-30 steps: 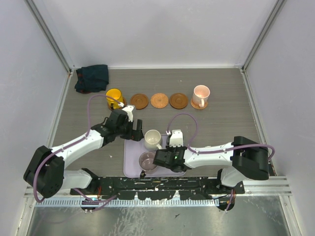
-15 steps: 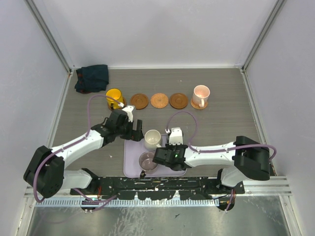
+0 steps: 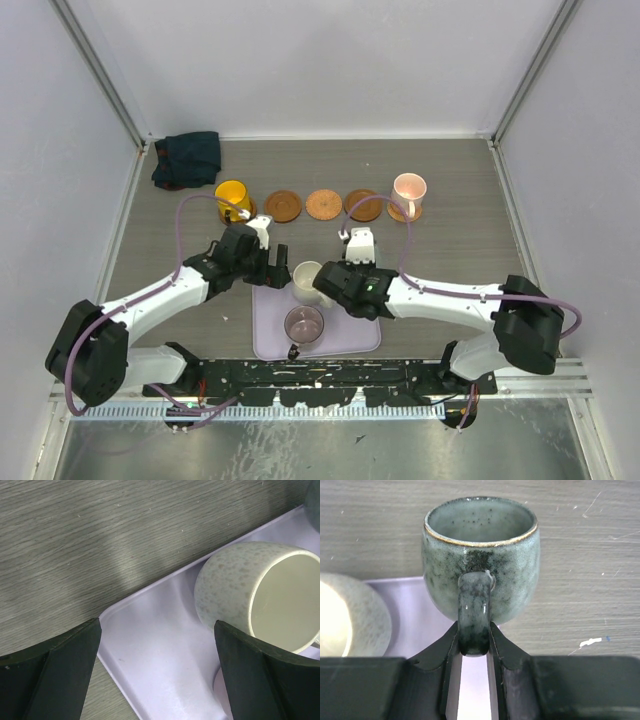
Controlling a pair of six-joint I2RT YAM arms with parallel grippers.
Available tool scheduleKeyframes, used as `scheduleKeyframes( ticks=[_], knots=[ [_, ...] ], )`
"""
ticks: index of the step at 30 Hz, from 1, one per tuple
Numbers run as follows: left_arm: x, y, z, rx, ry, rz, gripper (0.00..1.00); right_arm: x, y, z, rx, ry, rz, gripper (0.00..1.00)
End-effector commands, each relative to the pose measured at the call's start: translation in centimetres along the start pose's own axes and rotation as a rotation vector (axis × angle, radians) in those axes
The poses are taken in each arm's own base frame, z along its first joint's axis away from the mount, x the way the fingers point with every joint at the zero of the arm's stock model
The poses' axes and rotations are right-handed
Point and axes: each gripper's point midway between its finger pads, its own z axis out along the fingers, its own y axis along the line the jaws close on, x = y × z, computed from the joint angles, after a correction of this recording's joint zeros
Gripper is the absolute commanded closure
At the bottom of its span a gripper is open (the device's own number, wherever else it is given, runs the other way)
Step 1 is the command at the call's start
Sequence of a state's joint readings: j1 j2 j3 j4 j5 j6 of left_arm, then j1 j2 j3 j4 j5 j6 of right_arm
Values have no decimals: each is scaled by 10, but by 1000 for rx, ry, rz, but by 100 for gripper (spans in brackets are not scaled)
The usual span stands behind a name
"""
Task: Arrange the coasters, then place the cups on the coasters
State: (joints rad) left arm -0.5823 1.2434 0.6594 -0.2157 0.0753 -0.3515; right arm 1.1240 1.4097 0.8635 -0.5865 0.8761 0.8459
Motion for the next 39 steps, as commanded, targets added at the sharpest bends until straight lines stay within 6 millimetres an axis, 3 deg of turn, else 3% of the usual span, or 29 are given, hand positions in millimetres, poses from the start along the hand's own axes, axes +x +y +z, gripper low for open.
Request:
scheduleKeyframes(
  ticks=[1,6,19,24,25,26,31,34,39],
  knots=[
    [-15,-3,0,13,-63,9,4,-53,-2,-5,-6,-129,61,99],
    [-13,-2,1,9,-59,9,3,-33,-1,-7,-55,-62,76,99],
    [-13,-6,2,25,-51,3,4,57,30,-23,-252,106,-12,99],
    [-12,-7,0,31,-49,-2,3,91,29,-27,-231,194,-37,99],
    [-12,-7,0,31,-49,-1,3,94,29,-28,-224,203,-42,98],
    [-12,-7,-1,31,-52,-2,3,95,27,-29,-214,209,-45,91],
    [-11,-7,-1,34,-50,-1,3,80,28,-35,-183,190,-37,48],
    [-11,-7,-2,36,-53,-1,3,69,30,-40,-170,186,-40,40],
    [-11,-8,-1,44,-60,2,3,52,34,-46,-127,179,-53,39]
  ],
)
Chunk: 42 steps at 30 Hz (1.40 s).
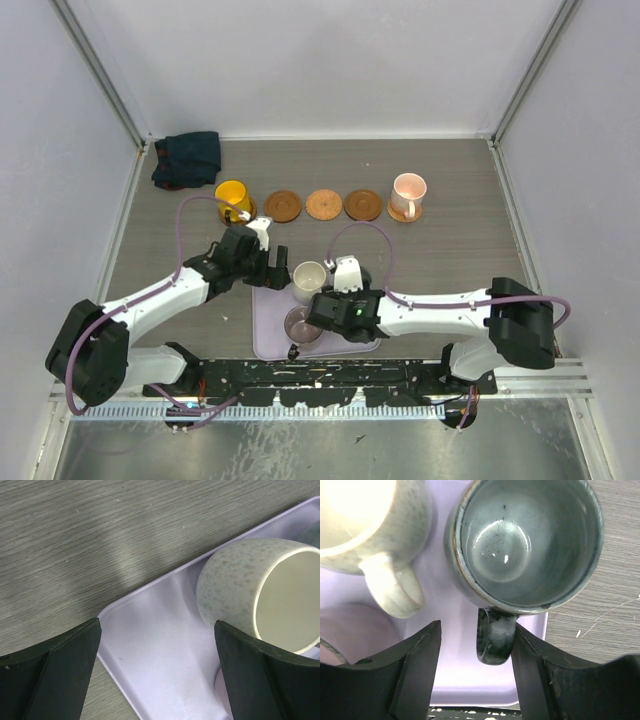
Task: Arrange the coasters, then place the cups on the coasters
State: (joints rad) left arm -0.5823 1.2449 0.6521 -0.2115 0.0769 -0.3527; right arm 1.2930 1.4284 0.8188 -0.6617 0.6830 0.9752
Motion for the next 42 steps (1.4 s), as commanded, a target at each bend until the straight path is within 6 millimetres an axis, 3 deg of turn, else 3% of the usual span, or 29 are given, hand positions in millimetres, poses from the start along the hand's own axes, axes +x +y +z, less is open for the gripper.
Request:
scheduleKeyframes(
  ticks=[1,4,16,22,32,42],
  knots=[
    [-13,-9,-2,45,-63,2,3,-22,4,-13,45,-19,27,40],
    [-12,-9,0,51,-59,4,3,-28,4,-13,72,-21,35,41],
    [-11,-10,2,51,-51,11,3,-21,-11,-4,105,19,141,50],
    [-11,-9,2,49,-44,14,3,-20,-13,0,112,32,167,59],
    [-7,-7,4,43,-36,17,2,-17,-21,11,104,83,206,60],
    [-6,-6,4,40,-31,18,2,-10,-15,25,94,117,199,62]
  ],
)
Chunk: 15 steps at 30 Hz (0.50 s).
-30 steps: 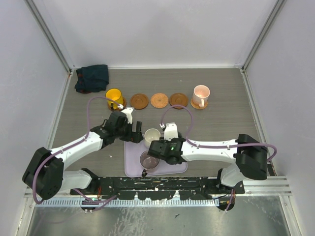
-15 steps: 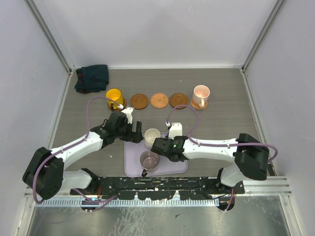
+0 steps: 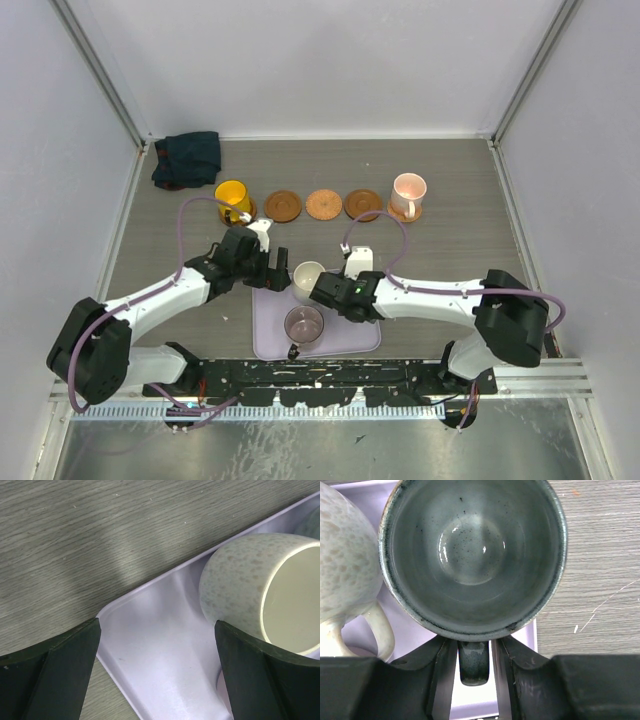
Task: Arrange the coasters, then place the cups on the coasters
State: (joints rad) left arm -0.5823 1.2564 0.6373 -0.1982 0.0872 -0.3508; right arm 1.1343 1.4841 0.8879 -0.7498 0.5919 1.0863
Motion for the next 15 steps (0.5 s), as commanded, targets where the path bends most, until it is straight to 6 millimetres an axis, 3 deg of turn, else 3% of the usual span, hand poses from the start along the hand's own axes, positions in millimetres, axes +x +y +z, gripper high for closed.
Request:
scheduleKeyframes(
  ticks=[1,3,6,12,15],
  knots=[
    [-12,-7,1,35,-45,18,2,1,3,10,-9,8,7,64],
    [-12,-7,1,34,-46,18,2,3,1,12,-3,14,7,75],
    [-11,-7,2,34,-43,17,2,6,-1,16,-1,23,16,98],
    [-10,-7,3,37,-39,15,2,8,-4,18,-3,24,-6,99],
    [-10,-6,3,32,-39,14,2,-7,-6,12,6,-34,-27,100]
  ],
)
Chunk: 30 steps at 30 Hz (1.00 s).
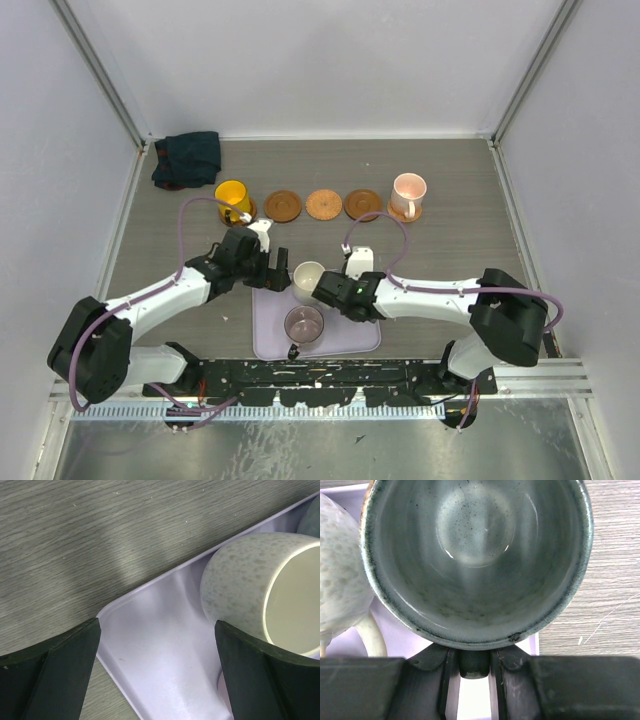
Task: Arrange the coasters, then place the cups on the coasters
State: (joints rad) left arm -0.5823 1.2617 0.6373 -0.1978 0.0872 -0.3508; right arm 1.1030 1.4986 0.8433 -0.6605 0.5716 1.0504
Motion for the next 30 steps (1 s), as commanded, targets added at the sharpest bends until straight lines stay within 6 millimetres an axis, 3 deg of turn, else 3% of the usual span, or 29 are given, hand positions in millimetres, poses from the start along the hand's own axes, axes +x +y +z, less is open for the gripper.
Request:
scheduleKeyframes(
  ticks=[1,9,18,23,30],
  knots=[
    [-11,-6,1,32,-44,14,2,-19,-7,-8,27,-74,-45,100],
    [-12,-4,-2,21,-60,12,2,-93,-9,-52,78,-289,-89,99],
    [-10,-2,0,16,-59,13,2,-136,-2,-71,95,-409,-115,99],
    [-10,-2,2,18,-57,11,2,-186,-4,-61,102,-446,-125,99],
    [-15,-1,-1,4,-77,12,1,-243,-8,-25,86,-454,-115,99]
  ],
)
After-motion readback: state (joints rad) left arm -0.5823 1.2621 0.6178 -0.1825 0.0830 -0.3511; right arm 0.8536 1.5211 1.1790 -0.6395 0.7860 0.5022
